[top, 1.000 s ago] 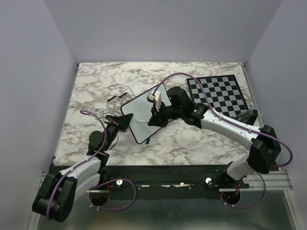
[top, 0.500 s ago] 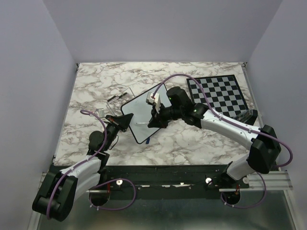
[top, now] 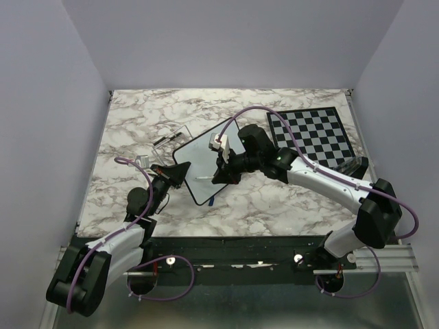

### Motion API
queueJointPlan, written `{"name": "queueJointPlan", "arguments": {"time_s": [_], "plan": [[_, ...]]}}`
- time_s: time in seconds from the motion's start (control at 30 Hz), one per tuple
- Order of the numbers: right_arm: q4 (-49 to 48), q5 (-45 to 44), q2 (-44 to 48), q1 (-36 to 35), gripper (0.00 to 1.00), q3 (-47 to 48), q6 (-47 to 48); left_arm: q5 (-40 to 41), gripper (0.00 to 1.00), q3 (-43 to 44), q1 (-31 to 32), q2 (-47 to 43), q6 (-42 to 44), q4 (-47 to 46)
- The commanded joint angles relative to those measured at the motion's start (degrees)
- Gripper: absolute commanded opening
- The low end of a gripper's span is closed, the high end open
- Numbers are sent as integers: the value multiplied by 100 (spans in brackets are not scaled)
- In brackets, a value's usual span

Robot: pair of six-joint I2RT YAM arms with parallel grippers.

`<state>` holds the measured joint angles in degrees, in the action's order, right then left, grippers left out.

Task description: Write a sentence on the whiteboard

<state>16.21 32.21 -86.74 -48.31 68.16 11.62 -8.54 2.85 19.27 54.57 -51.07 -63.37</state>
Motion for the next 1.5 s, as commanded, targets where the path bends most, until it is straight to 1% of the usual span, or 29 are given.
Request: {"name": "queueJointPlan", "arguments": {"time_s": [0.0, 0.47, 1.47], "plan": [[76, 5, -27, -38, 0, 171, 121, 80, 0, -443, 51, -34, -167, -878], [93, 31, -45, -38, 1, 189, 165, 71, 0, -435, 86, 98, -228, -1028], [172, 119, -71, -46, 1, 233, 262, 98, 0, -443, 112, 124, -202, -1037]]}}
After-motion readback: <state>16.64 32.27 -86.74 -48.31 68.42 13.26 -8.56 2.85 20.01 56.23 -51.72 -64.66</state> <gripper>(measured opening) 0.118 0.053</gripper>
